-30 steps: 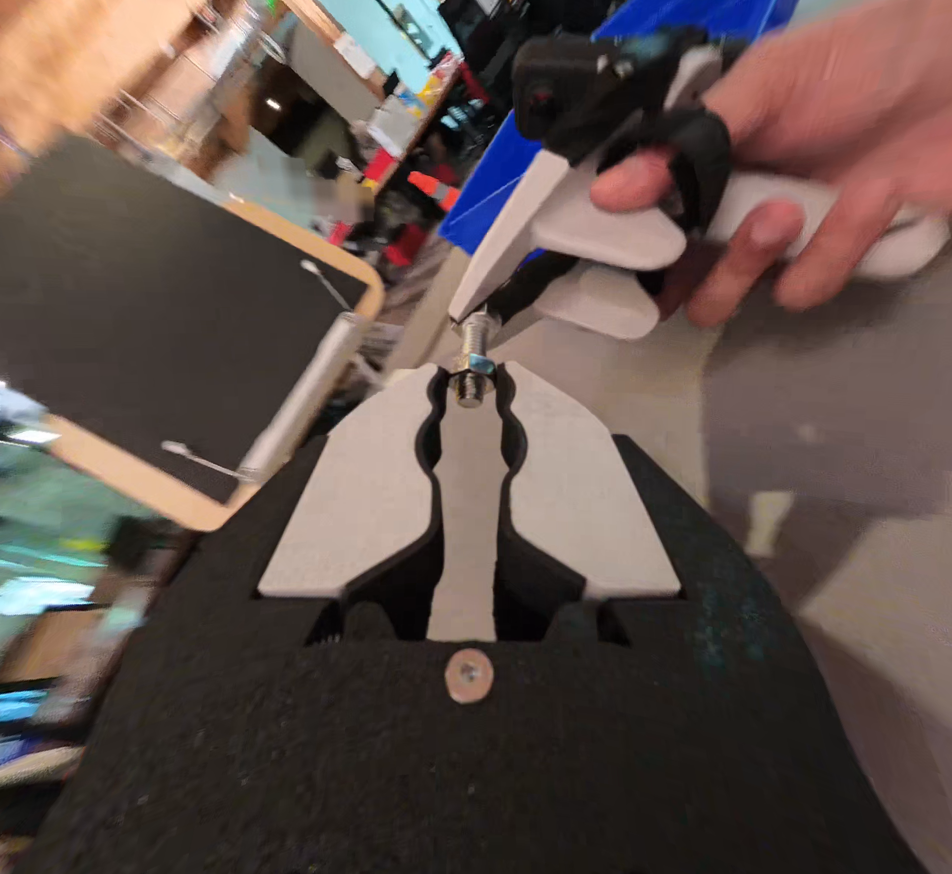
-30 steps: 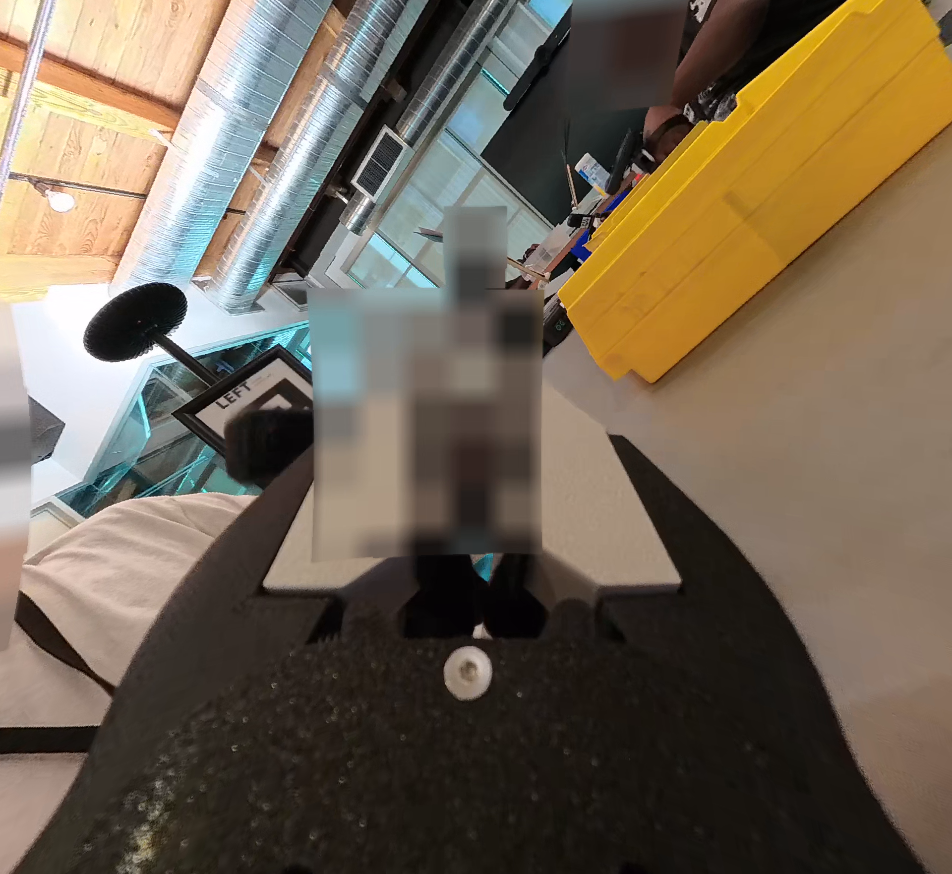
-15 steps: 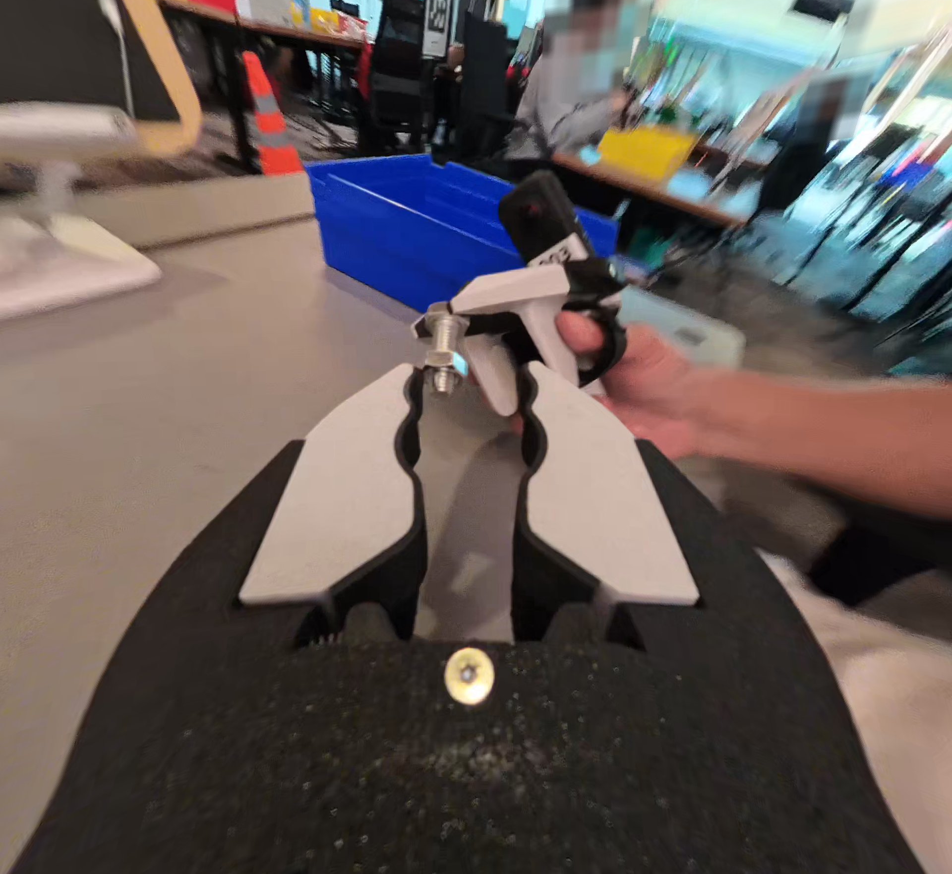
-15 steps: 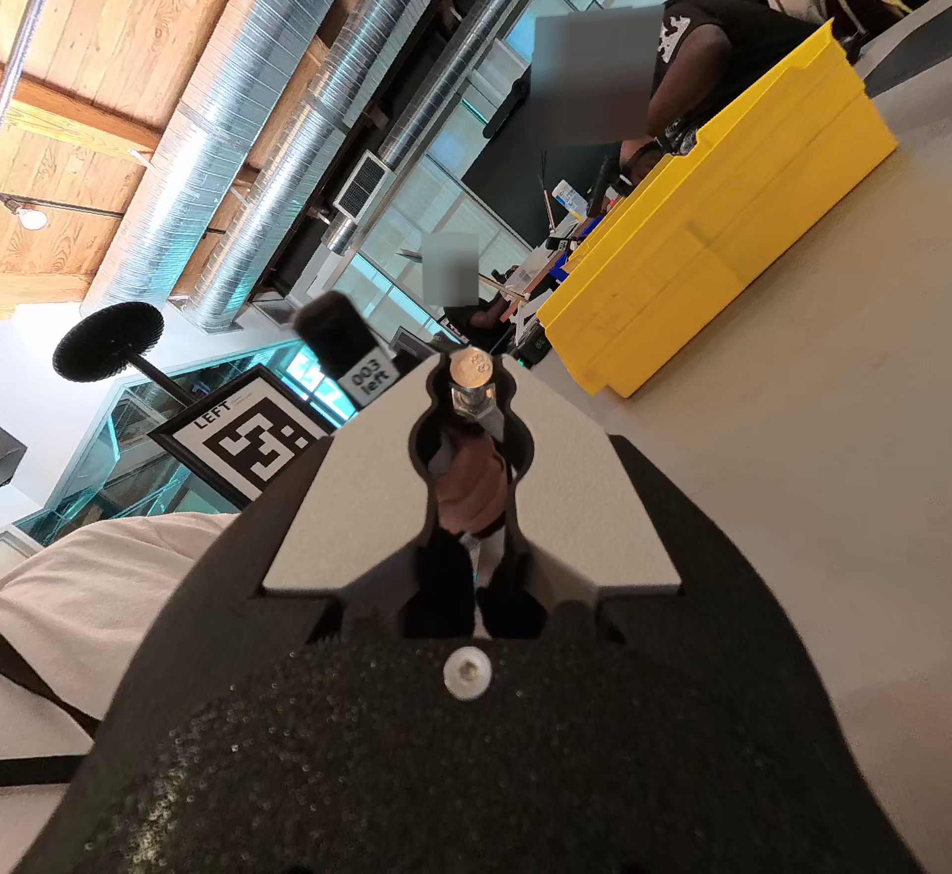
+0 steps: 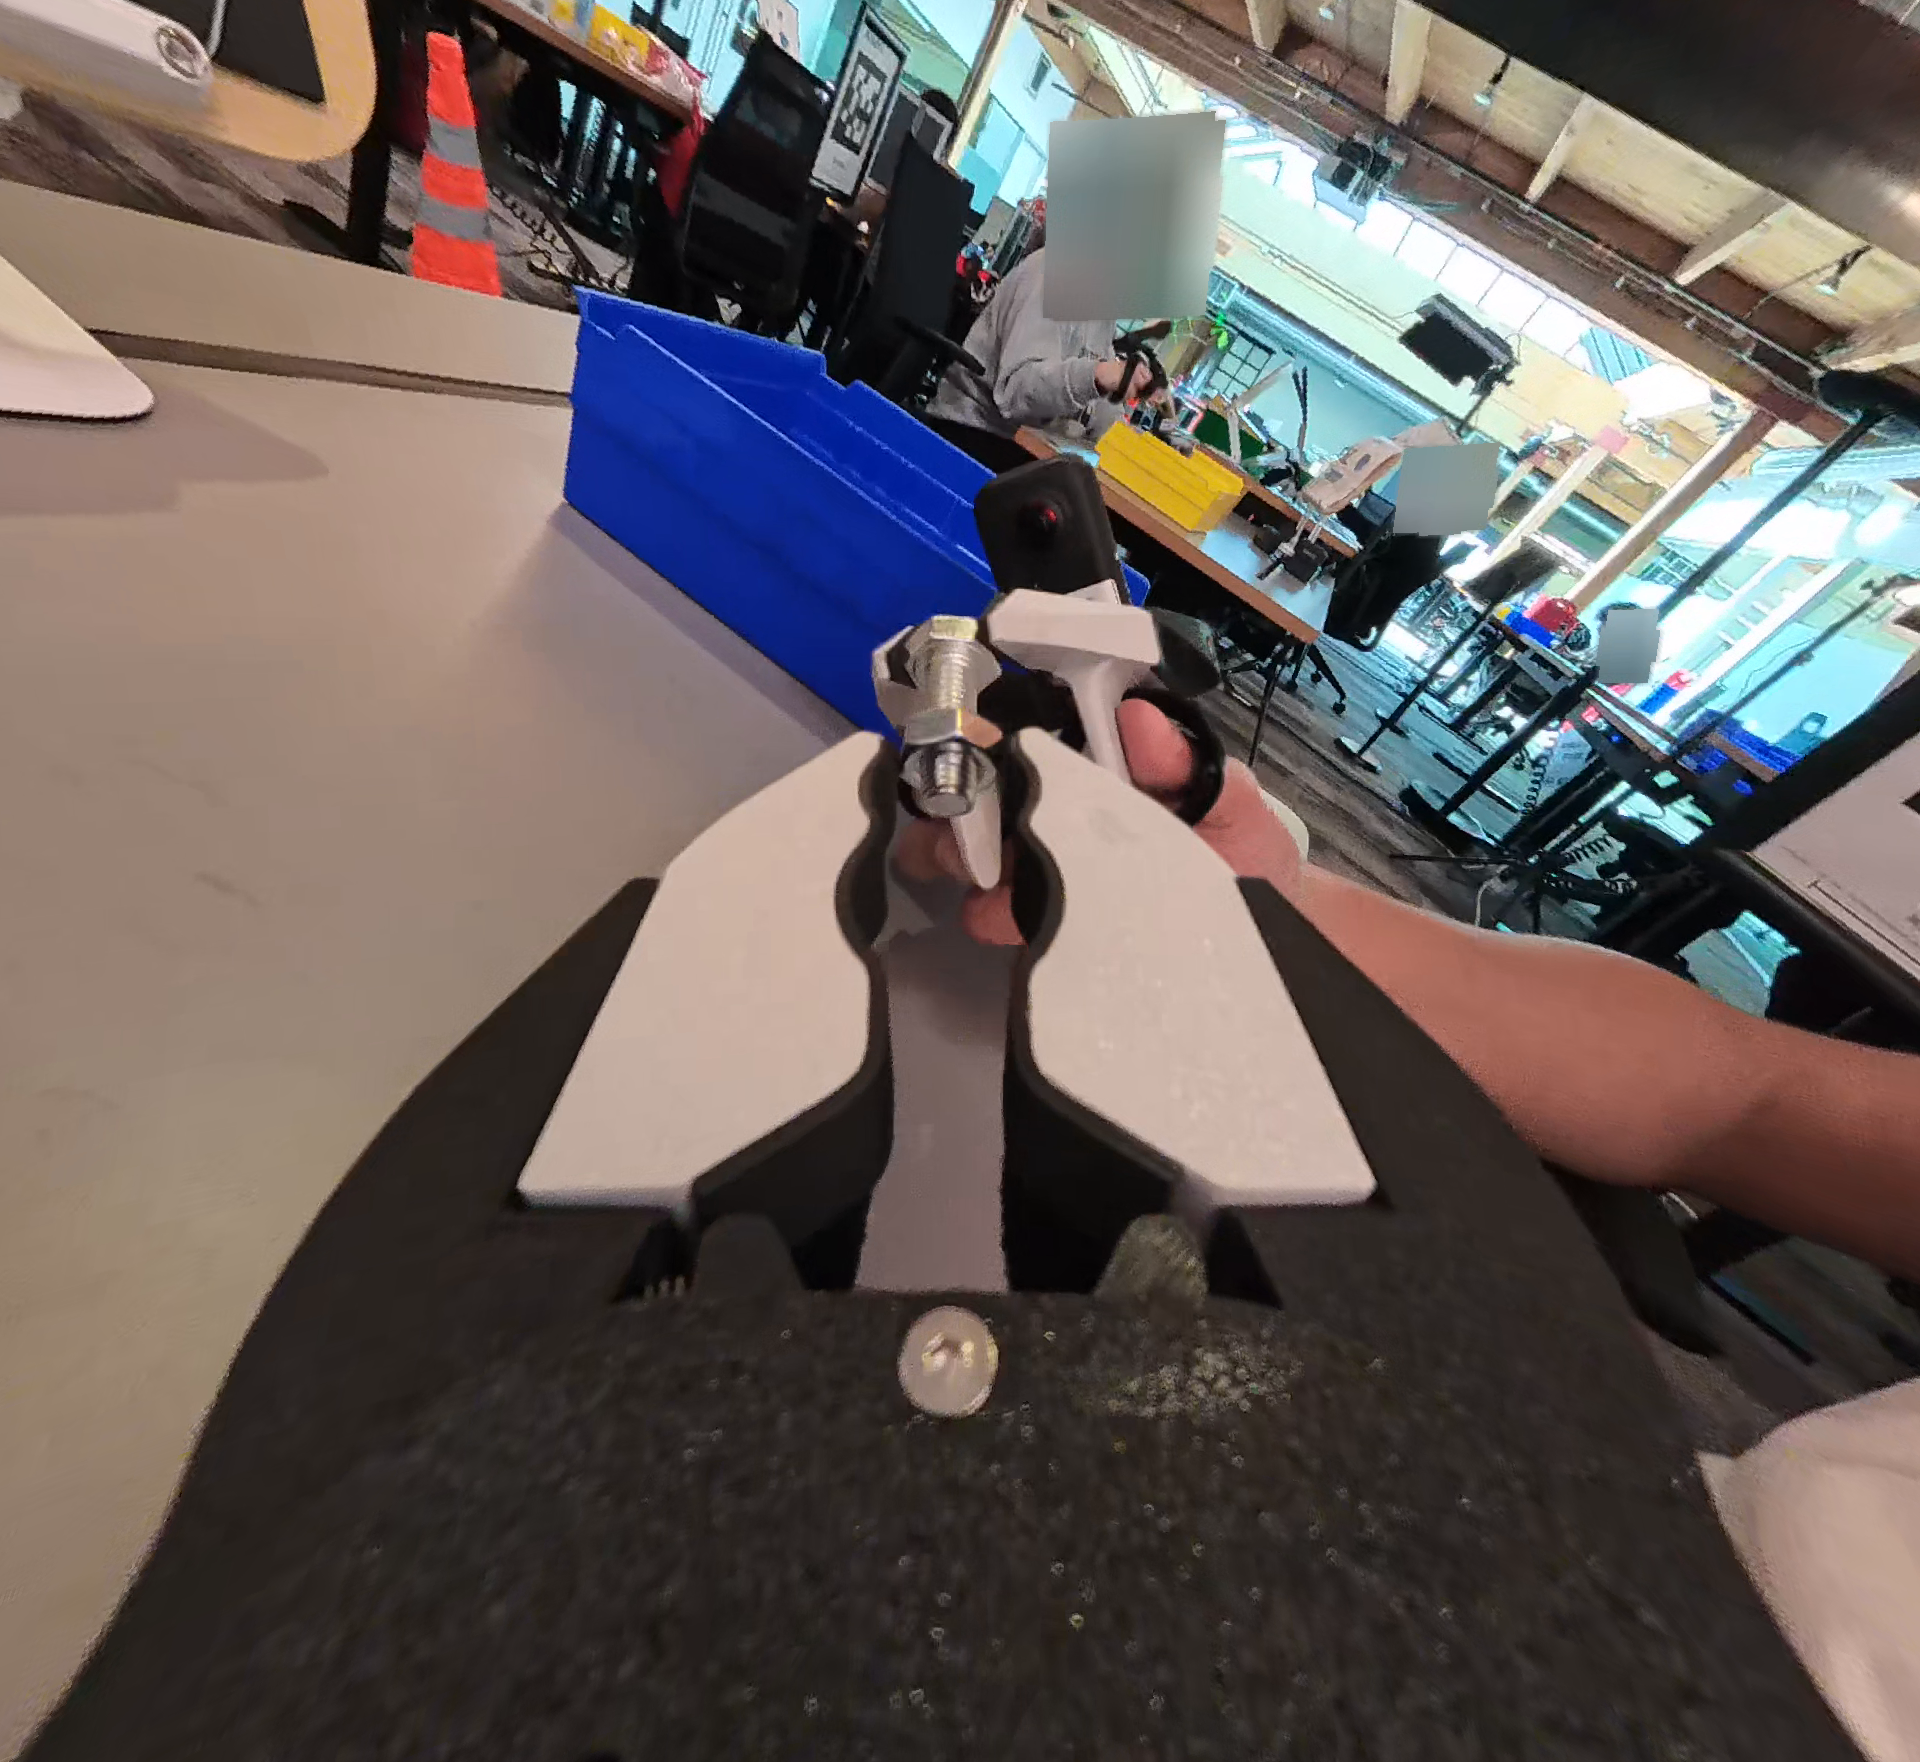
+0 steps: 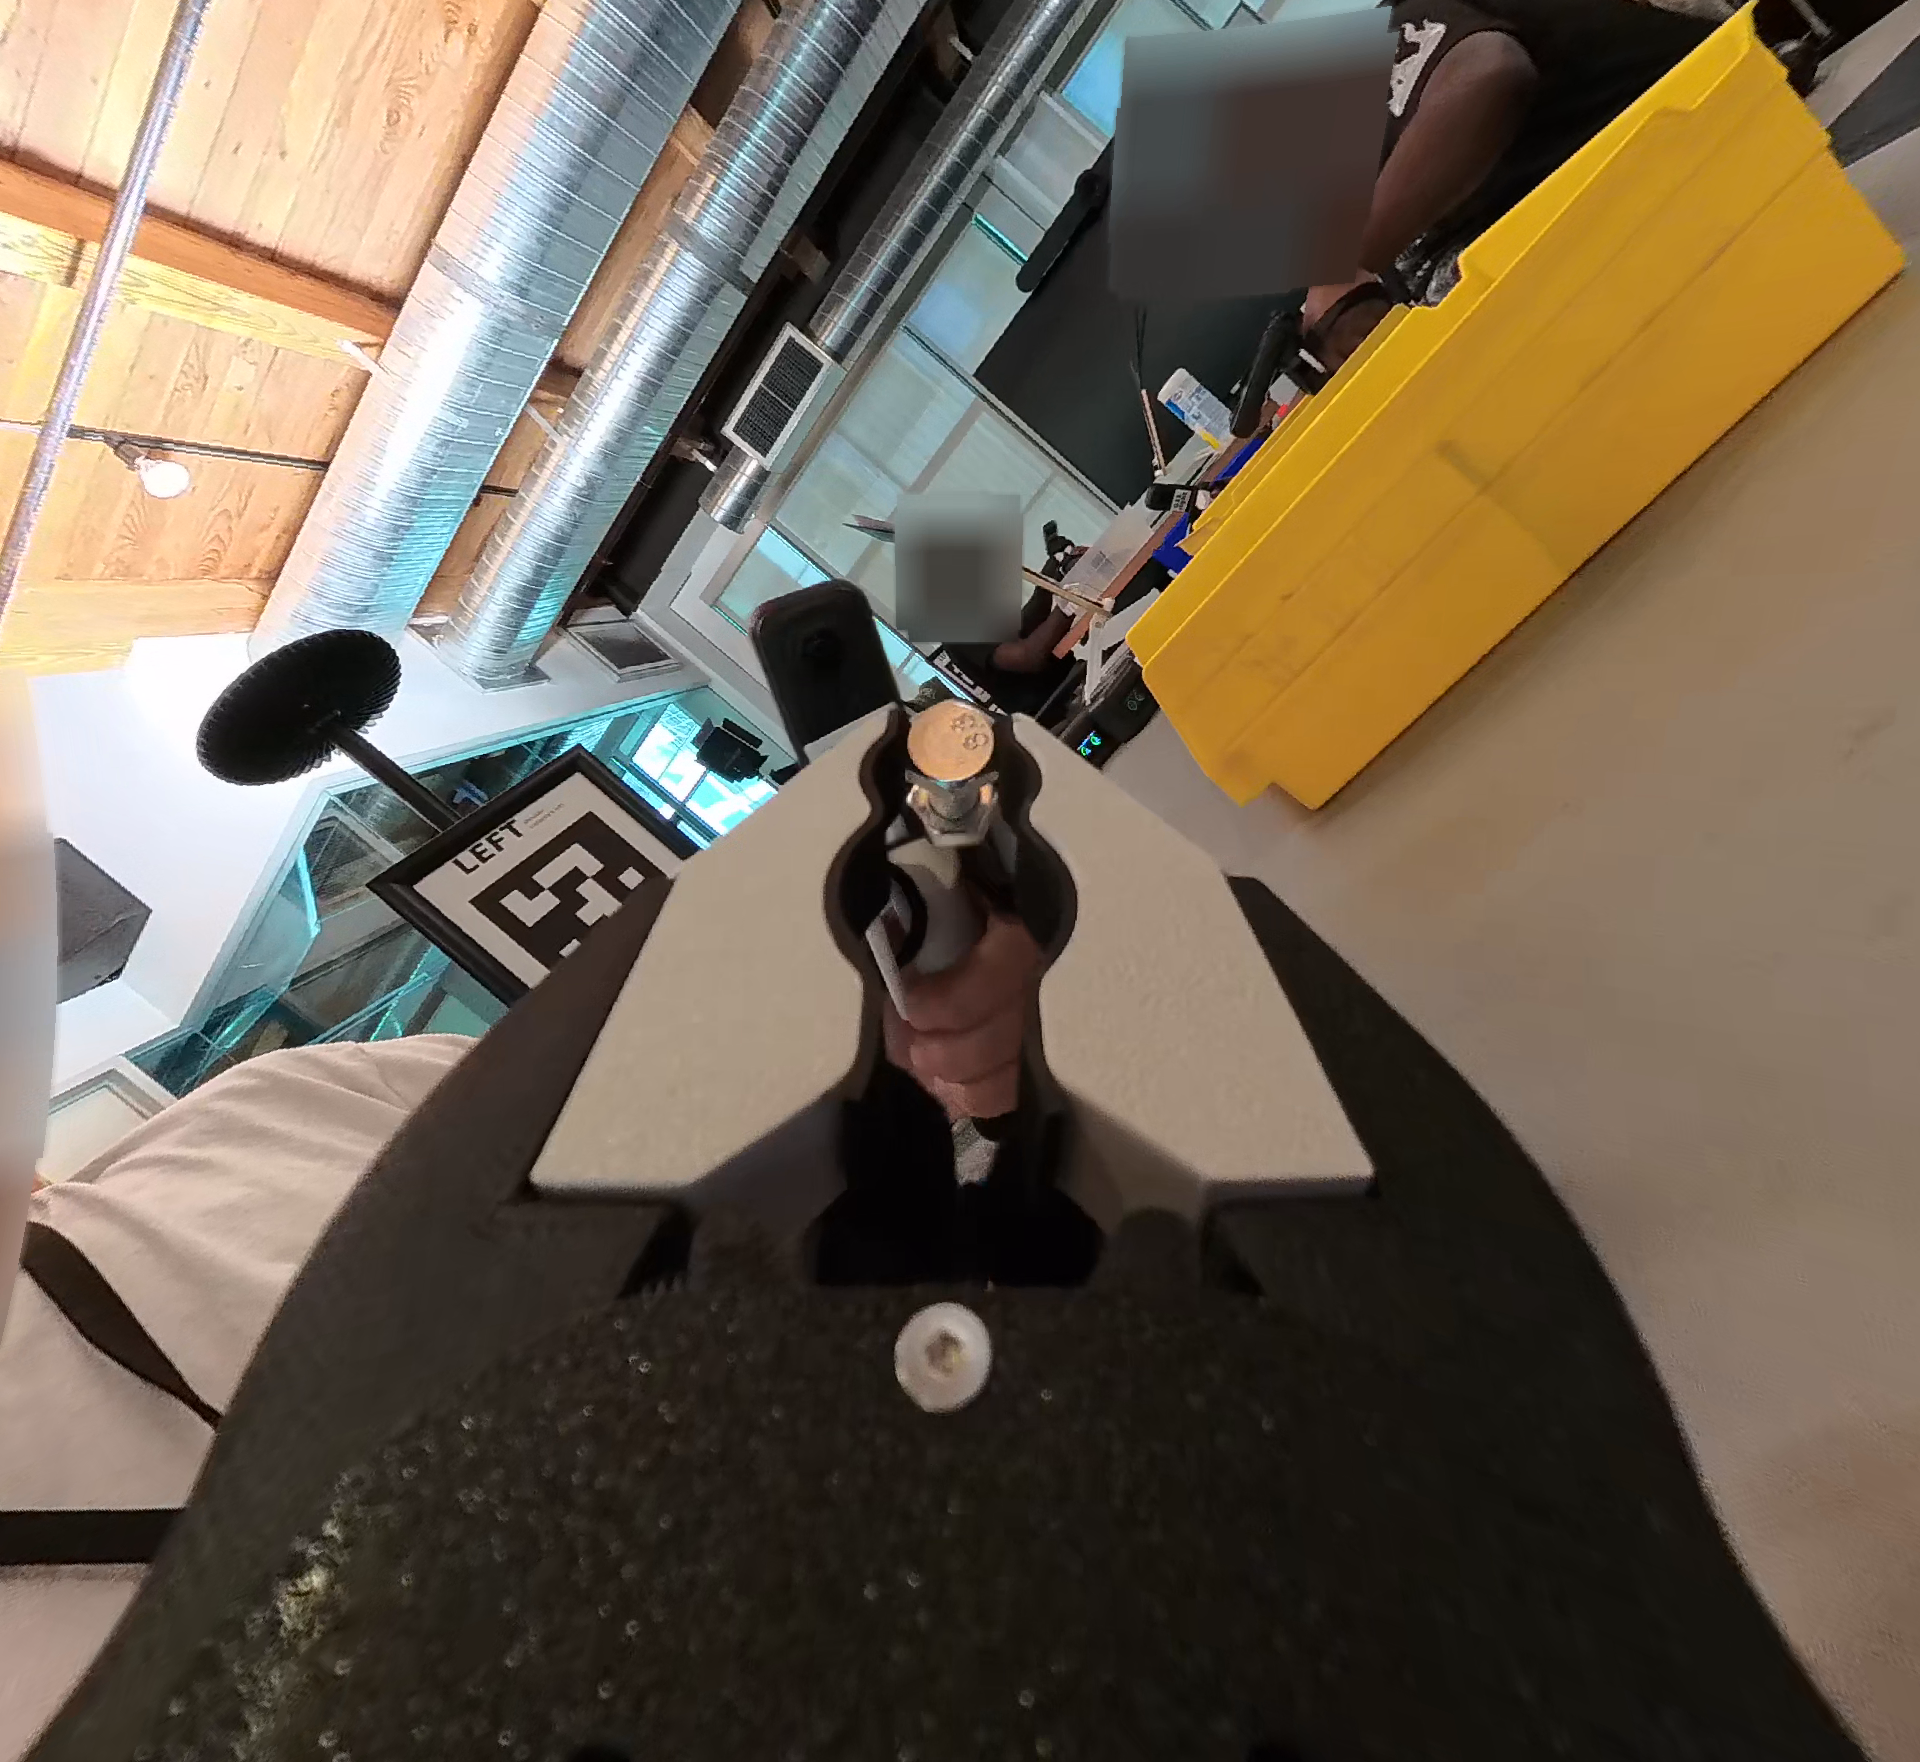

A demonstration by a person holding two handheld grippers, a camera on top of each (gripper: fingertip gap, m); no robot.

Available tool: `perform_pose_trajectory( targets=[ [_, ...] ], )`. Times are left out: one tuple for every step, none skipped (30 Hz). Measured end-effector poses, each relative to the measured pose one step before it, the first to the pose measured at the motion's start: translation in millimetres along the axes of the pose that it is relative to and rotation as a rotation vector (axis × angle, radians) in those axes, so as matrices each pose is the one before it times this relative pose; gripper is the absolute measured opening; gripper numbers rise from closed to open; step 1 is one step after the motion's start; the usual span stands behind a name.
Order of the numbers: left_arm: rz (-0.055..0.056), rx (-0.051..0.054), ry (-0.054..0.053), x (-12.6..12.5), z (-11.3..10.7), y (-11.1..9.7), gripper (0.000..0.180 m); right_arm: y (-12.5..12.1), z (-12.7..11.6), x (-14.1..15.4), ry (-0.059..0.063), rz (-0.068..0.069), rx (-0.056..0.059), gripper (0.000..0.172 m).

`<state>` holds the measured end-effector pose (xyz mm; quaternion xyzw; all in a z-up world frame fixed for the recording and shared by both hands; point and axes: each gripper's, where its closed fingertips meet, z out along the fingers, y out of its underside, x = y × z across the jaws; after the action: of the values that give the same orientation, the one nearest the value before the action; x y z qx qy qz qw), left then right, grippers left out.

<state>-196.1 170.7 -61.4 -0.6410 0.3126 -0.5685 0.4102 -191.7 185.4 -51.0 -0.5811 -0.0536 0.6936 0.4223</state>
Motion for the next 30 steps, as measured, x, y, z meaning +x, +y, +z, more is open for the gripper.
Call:
perform_pose_trajectory(
  targets=[
    [-0.0046, -0.0056, 0.0067, 0.16, 0.24, 1.17, 0.018, -0.37, -0.05, -0.76, -0.0053, 0.0036, 0.0031, 0.017],
    [-0.0036, -0.0066, 0.0057, 0.24, 0.54, 1.1, 0.019, -0.54, -0.06, -0.55, -0.0047, 0.0047, 0.0034, 0.016],
    [0.0, -0.0054, 0.0028, -0.01, 0.78, 0.69, 0.02, 0.08, 0.08, -0.12, 0.0005, -0.0014, -0.0009, 0.016],
    [0.0036, 0.0001, 0.0031, 0.23, 0.6, 0.01, 0.02, 0.81, 0.14, 0.21, 0.0029, -0.0045, -0.0042, 0.017],
    [0.0058, -0.0045, 0.0053, 0.69, 0.73, 0.56, 0.02, 0.1, 0.03, -0.4, -0.0003, -0.0019, 0.0002, 0.016],
    [0.0047, -0.0119, 0.0085, 0.88, 1.04, 1.66, 0.02, -0.3, 0.02, -0.39, -0.0012, 0.0002, 0.0022, 0.017],
    [0.0023, -0.012, 0.0107, 1.23, 1.04, 1.83, 0.02, 0.25, 0.11, -0.27, -0.0011, -0.0006, -0.0018, 0.017],
    [0.0024, -0.0103, 0.0032, -0.08, 0.4, 1.35, 0.019, 0.47, 0.13, -0.38, -0.002, -0.0019, -0.0043, 0.017],
    [0.0119, -0.0049, -0.0009, -0.63, -0.38, -0.44, 0.018, 0.11, -0.03, 0.01, 0.0024, -0.0007, -0.0028, 0.017],
    [0.0254, -0.0123, 0.0022, -0.32, -0.62, -0.74, 0.017, 0.41, -0.07, -0.55, -0.0006, -0.0021, -0.0058, 0.016],
    [0.0431, -0.0202, 0.0081, 0.31, -0.96, -0.66, 0.016, 1.06, -0.26, -1.21, -0.0062, -0.0001, -0.012, 0.017],
    [0.0669, -0.0218, 0.0087, 0.18, -1.9, -0.84, 0.016, 2.5, -0.21, -1.04, -0.0064, 0.0006, -0.0226, 0.016],
    [0.0922, -0.0274, 0.0005, -0.77, -2.64, 0.05, 0.016, 4.16, -0.12, 0.13, 0.0024, -0.0077, -0.0328, 0.016],
    [0.1193, -0.0302, -0.0134, -1.69, -3.04, 0.9, 0.016, 4.77, 0.23, 0.31, 0.0081, -0.02, -0.0357, 0.016],
    [0.1423, -0.0289, -0.0202, -1.11, -3.0, 1.49, 0.016, 4.9, 0.58, -0.65, 0.0072, -0.0244, -0.0351, 0.017],
    [0.1541, -0.0302, -0.0247, -0.48, -2.51, 2.05, 0.015, 3.9, 0.89, -1.76, 0.0017, -0.0229, -0.0289, 0.017],
    [0.1605, -0.0332, -0.0354, -0.99, -1.87, 2.53, 0.013, 3.33, 0.97, -2.03, -0.0007, -0.0148, -0.024, 0.017],
    [0.1592, -0.0297, -0.0457, -1.8, -1.64, 1.77, 0.012, 2.06, 0.83, -1.62, -0.0017, -0.014, -0.0136, 0.017],
    [0.1541, -0.0322, -0.0596, -3.58, -1.79, 1.9, 0.0, 1.29, 0.69, -2.42, -0.0119, 0.0006, -0.0079, 0.017],
    [0.152, -0.0199, -0.0616, -3.8, -1.67, 0.28, 0.0, 0.99, 0.67, -0.16, 0.0003, 0.0129, -0.0041, 0.017],
    [0.1362, -0.0161, -0.0522, -2.83, -1.33, 0.05, 0.0, 0.68, 0.56, -0.61, -0.0048, 0.0085, 0.0007, 0.017],
    [0.0894, -0.0166, -0.0369, -1.91, -0.67, 0.43, 0.0, -1.26, -0.08, 0.34, 0.0012, 0.0061, 0.014, 0.017],
    [0.0302, -0.0136, -0.019, -1.12, -0.16, 0.31, 0.0, -1.57, -0.05, 0.03, -0.0026, 0.0113, 0.0149, 0.017],
    [-0.0088, -0.0048, -0.0107, -1.29, -0.05, -0.45, 0.0, -0.94, 0.23, -1.01, -0.0109, 0.0131, 0.0088, 0.017],
    [-0.0172, 0.0029, -0.0046, -1.06, -0.25, -0.95, 0.0, -0.9, 0.15, -0.94, -0.0096, 0.0086, 0.0065, 0.017],
    [-0.0154, -0.003, -0.0014, -1.13, 0.0, 0.35, 0.0, -0.6, -0.04, 0.79, 0.0049, -0.0003, 0.003, 0.017],
    [-0.0205, -0.0184, -0.0052, -1.83, 0.82, 2.94, 0.0, 0.01, -0.27, 1.48, 0.0106, -0.008, -0.0015, 0.017],
    [-0.0315, -0.0235, -0.0049, -1.89, 1.13, 4.11, 0.0, 0.43, -0.4, 1.05, 0.0088, -0.0105, -0.0048, 0.017],
    [-0.0505, -0.0179, 0.0058, -0.72, 1.37, 4.24, 0.003, -0.2, -0.75, 0.99, 0.0089, -0.012, -0.0004, 0.017],
    [-0.0769, -0.0259, 0.0191, 0.46, 2.16, 5.96, 0.008, -1.41, -0.93, 0.87, 0.0097, -0.01, 0.0072, 0.017]
  ],
)
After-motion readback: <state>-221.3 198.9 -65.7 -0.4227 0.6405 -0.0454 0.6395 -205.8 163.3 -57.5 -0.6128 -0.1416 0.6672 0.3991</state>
